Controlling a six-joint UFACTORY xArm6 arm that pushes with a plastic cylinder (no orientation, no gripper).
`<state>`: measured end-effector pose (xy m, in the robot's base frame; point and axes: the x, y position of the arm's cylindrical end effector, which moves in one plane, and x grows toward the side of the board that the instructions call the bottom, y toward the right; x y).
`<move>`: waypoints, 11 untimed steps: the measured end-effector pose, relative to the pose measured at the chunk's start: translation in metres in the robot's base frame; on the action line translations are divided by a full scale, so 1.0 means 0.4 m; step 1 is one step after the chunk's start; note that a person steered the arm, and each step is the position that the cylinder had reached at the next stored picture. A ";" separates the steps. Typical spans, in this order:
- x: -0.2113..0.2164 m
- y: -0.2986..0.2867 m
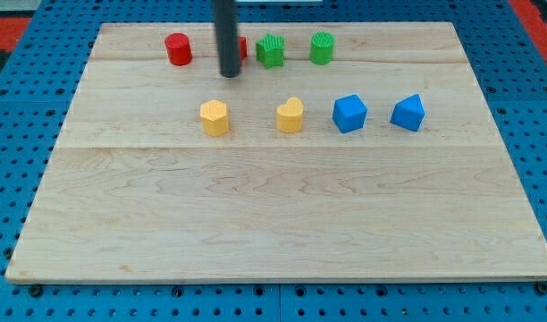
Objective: Push yellow heart near the blue cube
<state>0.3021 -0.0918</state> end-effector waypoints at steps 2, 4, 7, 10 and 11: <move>0.009 -0.069; 0.024 -0.069; 0.134 -0.053; 0.168 0.101; 0.168 0.123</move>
<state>0.3694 -0.0427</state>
